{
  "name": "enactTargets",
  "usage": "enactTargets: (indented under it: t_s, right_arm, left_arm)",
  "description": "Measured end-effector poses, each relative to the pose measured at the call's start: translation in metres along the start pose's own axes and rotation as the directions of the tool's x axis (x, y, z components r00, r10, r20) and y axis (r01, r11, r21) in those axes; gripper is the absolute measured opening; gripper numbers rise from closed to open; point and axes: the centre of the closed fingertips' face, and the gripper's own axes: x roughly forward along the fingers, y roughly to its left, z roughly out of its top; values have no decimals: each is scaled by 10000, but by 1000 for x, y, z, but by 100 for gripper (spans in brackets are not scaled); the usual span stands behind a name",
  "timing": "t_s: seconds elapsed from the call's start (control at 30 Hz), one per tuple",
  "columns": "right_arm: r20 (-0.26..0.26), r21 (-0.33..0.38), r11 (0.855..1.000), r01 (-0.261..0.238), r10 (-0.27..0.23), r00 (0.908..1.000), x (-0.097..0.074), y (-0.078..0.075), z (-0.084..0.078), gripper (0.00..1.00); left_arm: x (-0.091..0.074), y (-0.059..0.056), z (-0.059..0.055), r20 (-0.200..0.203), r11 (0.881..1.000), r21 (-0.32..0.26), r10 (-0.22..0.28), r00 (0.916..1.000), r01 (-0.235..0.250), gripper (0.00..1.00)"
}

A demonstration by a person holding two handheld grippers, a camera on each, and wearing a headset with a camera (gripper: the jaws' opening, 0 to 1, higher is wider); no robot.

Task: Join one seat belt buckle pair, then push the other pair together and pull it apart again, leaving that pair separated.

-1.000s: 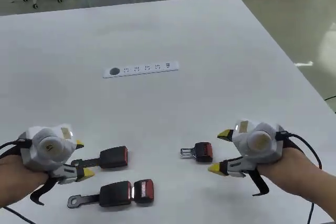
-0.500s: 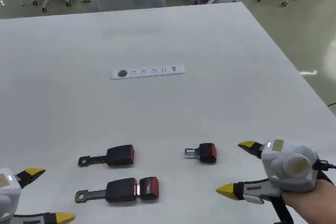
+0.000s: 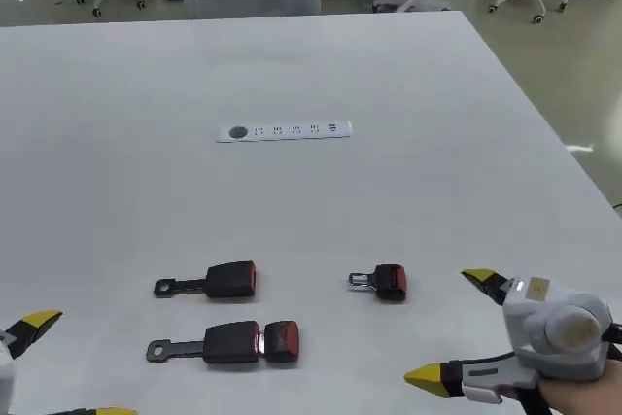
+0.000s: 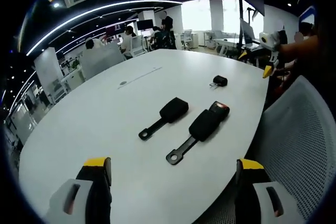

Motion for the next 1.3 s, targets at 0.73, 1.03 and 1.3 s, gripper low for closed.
enactTargets:
  t_s: [0.73,1.03,1.3]
  right_arm:
    - [384,686,9963,520,-548,9978,-2,-2,5,100]
    - [271,1079,9932,447,-479,9985,6,8,-8,100]
    - [76,841,9953,482,-490,9988,13,13,-12,100]
  left_arm:
    - [8,6,-8,136,9997,-224,75,9999,-72,100]
    - [9,4,-8,193,9997,-225,-10,9998,15,100]
    - [8,10,-3,356,9984,87,547,9979,-551,100]
